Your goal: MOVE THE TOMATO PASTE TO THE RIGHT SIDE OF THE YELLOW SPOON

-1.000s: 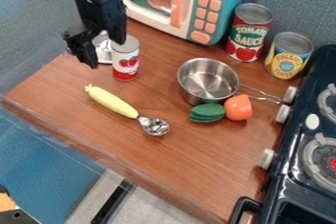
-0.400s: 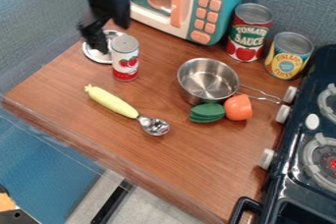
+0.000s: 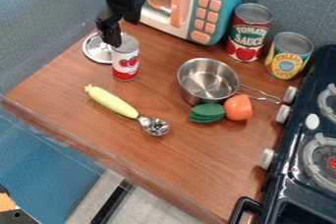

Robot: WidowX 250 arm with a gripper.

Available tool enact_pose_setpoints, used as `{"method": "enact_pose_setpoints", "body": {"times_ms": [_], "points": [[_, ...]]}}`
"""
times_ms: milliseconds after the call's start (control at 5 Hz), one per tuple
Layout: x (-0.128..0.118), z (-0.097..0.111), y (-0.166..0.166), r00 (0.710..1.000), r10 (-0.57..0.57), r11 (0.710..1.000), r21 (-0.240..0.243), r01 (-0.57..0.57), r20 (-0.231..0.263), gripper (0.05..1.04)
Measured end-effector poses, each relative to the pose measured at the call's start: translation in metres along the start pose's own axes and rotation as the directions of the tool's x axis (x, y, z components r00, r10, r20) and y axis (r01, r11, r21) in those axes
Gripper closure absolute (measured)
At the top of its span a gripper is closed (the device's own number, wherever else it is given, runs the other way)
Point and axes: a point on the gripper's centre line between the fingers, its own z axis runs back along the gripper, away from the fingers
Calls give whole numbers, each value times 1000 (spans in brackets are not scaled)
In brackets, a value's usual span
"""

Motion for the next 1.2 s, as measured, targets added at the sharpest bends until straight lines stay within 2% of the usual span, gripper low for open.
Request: {"method": "enact_pose_setpoints", "body": {"times_ms": [200, 400, 600, 800, 1000, 1200], "points": [[-5, -7, 7, 999, 31, 999, -27, -31, -21, 83], [-6, -18, 7, 997, 53, 992, -110, -58, -52, 83], [-6, -22, 11, 996, 75, 982, -172, -82, -45, 83], [-9, -26, 12, 992, 113, 963, -241, -125, -64, 83], [-10, -26, 11, 989, 129, 956, -257, -143, -74, 83], [-12, -24, 3, 988, 143, 954, -260, -151, -51, 83]]}}
